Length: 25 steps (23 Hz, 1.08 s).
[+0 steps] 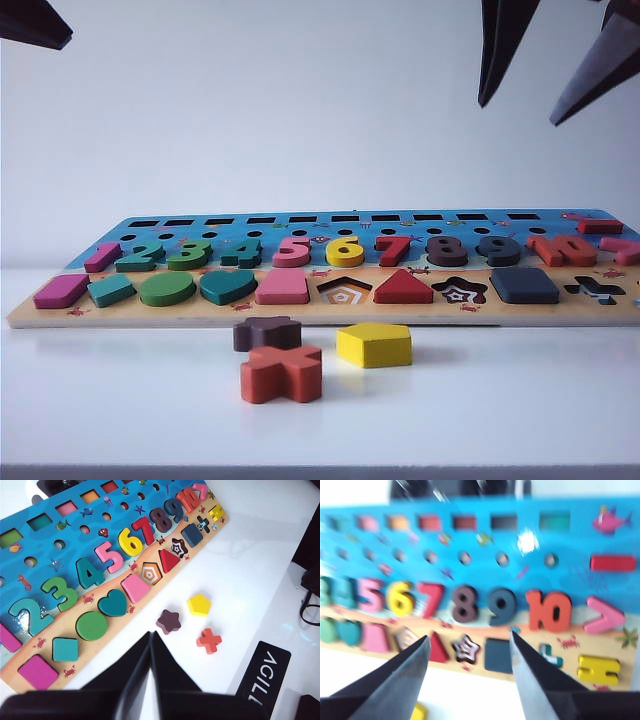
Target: Insert the cube into the slot.
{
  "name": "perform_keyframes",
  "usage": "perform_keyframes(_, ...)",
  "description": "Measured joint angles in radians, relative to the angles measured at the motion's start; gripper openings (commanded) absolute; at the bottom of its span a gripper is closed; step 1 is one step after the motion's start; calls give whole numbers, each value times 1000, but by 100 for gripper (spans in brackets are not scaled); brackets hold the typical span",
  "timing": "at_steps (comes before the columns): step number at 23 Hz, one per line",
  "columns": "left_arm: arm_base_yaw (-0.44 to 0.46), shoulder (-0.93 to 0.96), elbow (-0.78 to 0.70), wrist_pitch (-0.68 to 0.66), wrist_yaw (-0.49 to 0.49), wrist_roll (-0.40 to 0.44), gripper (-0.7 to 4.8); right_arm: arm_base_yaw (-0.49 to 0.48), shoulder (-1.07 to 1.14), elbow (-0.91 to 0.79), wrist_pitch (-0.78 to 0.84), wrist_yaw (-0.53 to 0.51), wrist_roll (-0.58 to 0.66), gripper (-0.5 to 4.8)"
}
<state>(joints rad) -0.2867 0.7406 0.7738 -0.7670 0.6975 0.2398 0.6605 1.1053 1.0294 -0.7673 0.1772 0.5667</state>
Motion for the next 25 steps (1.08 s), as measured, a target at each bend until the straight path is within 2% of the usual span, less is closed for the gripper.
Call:
perform_keyframes(10,0,0,0,0,0,0,9,0,-174,0,1,-2,-137,284)
perform_keyframes(18,0,0,0,0,0,0,10,1,-212,-5,-1,-1,-214,283)
perform_keyframes(21,0,0,0,0,0,0,10,1,-212,-5,-1,0,-263,246)
perform_keyframes(22,0,0,0,0,0,0,10,1,-212,-5,0,0,-273,190)
perform_keyframes(25,0,0,0,0,0,0,10,-1,-235,-30,17,5,-321,85)
